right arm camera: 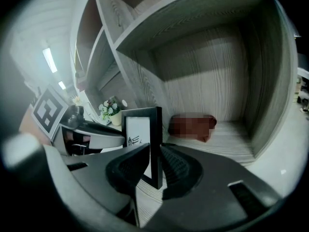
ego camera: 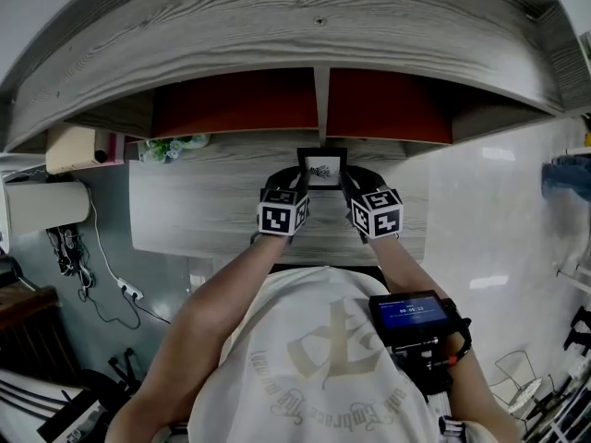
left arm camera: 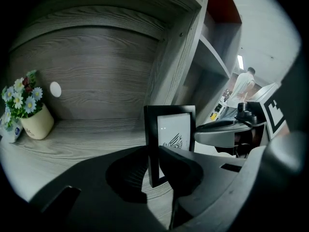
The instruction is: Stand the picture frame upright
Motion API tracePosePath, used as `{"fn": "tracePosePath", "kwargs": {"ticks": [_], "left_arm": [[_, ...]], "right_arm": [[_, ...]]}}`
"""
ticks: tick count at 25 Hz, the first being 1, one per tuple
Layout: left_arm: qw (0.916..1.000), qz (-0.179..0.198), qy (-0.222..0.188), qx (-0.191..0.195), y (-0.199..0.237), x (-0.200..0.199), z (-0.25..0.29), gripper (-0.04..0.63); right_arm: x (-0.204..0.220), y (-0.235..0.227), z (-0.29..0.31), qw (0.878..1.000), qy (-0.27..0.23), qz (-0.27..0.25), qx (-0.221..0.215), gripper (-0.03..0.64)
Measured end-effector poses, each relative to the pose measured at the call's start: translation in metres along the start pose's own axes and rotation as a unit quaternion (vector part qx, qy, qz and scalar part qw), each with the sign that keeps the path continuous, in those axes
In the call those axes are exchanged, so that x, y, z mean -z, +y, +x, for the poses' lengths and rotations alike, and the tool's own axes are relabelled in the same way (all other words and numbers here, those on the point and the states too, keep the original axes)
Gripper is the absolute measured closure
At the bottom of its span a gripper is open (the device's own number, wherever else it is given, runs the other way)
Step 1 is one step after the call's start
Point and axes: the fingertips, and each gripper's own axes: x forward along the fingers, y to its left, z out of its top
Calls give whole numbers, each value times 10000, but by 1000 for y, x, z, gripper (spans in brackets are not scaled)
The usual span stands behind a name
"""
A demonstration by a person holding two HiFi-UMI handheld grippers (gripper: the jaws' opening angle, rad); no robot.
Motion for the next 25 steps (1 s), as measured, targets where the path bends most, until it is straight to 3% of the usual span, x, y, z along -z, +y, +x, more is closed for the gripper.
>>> {"fn": "tracePosePath", "kwargs": {"ticks": [25], "left_arm": [[9997,-35,-62,-215,13,-14,16,517]], "right_arm": [[-12,-13,19,10000,-22,-29,-12,545]]}}
